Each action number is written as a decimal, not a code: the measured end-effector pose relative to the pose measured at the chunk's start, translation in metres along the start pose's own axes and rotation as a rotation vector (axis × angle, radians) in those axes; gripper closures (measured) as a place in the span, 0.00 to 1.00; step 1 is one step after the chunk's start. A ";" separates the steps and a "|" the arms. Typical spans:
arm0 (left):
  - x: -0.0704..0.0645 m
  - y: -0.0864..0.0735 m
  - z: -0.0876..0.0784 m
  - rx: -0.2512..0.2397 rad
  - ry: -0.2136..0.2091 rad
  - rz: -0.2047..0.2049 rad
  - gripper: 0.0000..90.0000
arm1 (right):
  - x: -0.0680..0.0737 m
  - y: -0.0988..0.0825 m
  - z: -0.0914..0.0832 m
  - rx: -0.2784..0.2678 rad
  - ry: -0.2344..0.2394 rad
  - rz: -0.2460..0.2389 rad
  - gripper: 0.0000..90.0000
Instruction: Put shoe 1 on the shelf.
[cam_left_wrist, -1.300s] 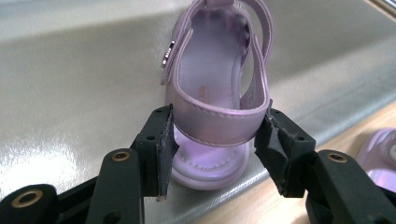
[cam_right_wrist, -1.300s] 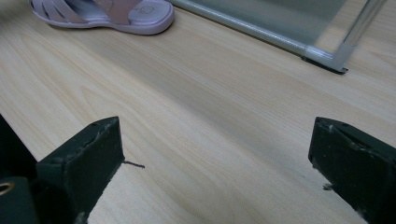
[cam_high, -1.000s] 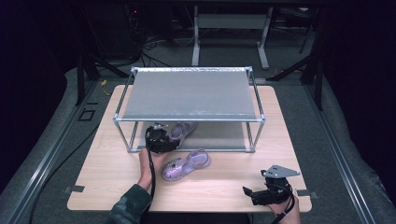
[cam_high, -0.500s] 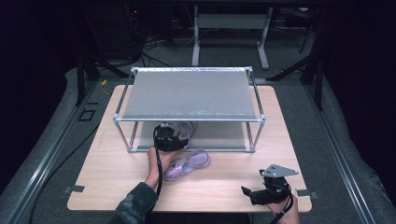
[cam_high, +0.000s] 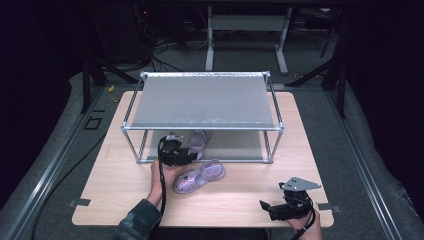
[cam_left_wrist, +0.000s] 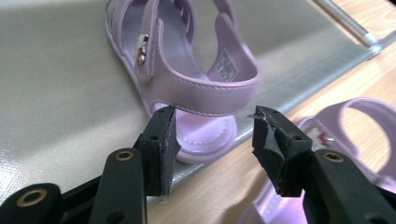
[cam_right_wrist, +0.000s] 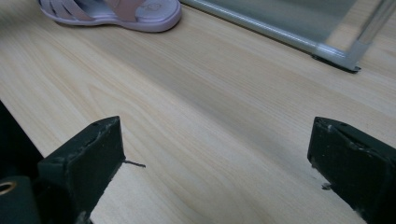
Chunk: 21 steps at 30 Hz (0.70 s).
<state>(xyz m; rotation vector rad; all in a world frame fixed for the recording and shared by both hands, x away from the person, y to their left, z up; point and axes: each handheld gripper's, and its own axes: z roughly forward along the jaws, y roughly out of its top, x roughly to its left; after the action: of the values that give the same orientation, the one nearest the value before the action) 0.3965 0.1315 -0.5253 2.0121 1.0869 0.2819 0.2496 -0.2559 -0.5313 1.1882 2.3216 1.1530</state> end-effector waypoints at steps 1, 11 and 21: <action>-0.003 0.000 -0.003 -0.029 0.002 0.000 0.55 | 0.001 0.000 0.000 0.005 -0.014 -0.005 0.04; 0.001 0.016 0.009 0.011 0.068 -0.008 0.54 | 0.000 0.000 0.001 0.003 -0.004 -0.001 0.04; -0.003 0.017 0.021 -0.076 0.076 -0.094 0.60 | 0.001 0.004 0.003 -0.014 -0.003 0.000 0.04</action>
<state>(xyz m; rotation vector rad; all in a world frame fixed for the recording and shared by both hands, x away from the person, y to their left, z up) 0.4157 0.1125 -0.5253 1.8904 1.1967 0.3477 0.2529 -0.2522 -0.5305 1.1843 2.3072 1.1649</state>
